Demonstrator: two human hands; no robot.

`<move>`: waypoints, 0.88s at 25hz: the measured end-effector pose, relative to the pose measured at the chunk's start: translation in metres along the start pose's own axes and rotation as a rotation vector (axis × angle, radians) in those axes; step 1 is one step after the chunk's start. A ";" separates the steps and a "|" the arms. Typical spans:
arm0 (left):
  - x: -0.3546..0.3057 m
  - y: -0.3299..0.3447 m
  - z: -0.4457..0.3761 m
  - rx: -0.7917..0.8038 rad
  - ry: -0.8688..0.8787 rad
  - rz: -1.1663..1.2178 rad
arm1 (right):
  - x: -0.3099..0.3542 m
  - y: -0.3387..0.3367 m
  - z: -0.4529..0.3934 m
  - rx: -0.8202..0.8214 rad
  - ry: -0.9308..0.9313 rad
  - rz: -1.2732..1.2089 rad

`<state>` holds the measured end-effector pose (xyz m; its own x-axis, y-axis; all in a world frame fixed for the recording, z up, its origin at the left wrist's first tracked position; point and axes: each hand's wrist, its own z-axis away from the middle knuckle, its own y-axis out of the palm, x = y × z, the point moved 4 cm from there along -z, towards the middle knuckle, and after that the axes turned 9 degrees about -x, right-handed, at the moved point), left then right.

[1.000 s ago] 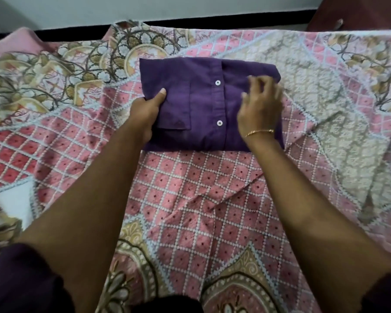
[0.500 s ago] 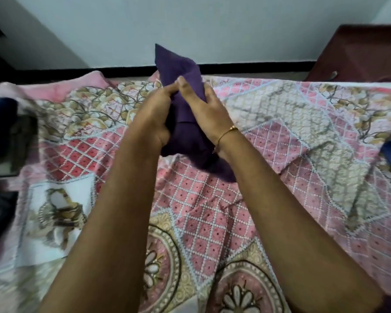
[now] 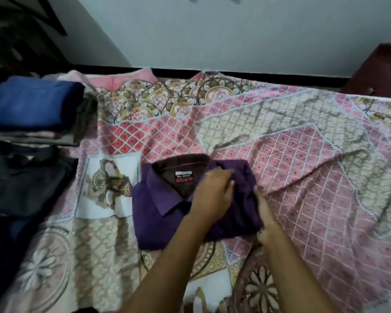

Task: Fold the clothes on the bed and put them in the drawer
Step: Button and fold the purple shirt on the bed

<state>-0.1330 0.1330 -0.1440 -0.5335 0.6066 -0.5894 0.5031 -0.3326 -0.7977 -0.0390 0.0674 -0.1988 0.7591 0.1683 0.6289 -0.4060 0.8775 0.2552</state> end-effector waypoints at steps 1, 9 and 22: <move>0.025 -0.002 0.018 -0.235 0.030 -0.074 | -0.015 -0.020 -0.009 -0.101 0.000 0.094; 0.168 -0.028 0.088 -0.270 -0.925 -0.023 | 0.013 -0.001 -0.031 -0.212 -0.478 1.216; 0.156 -0.049 0.069 0.093 -1.231 1.265 | 0.004 0.038 0.015 0.094 -0.346 0.474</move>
<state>-0.2883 0.1940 -0.2059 -0.0613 -0.8613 -0.5044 0.9612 -0.1871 0.2026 -0.0590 0.0948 -0.1758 0.2804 0.3625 0.8888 -0.7158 0.6959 -0.0581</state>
